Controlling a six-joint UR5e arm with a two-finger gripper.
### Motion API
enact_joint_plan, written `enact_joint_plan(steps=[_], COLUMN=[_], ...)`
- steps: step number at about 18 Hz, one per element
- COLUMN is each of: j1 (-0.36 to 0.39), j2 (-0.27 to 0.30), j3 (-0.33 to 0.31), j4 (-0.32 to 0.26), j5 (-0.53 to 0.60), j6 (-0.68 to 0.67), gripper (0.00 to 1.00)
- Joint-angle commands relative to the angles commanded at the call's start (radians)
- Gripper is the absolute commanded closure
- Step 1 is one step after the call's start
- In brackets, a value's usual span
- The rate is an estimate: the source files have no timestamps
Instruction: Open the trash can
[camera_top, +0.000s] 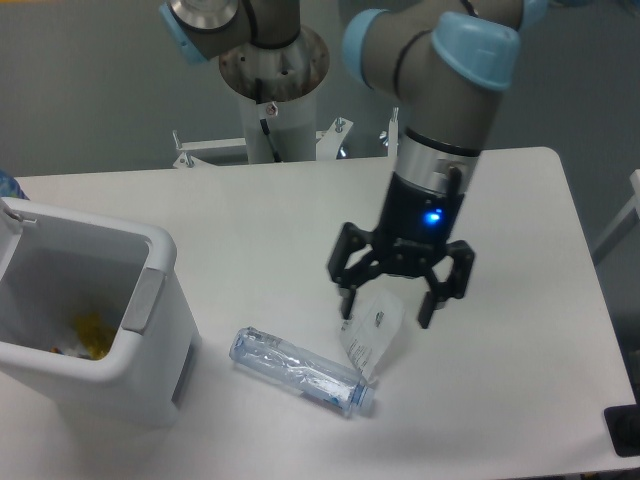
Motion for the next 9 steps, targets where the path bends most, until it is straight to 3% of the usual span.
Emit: enact_joint_plan(steps=[5, 9], j1=[0.002, 0.0], j2=[-0.041, -0.052], j3=[-0.005, -0.006], j4=[-0.012, -0.018], j5=[0.239, 0.306], j6=[0.065, 0.135], gripper=[0.0, 0.0])
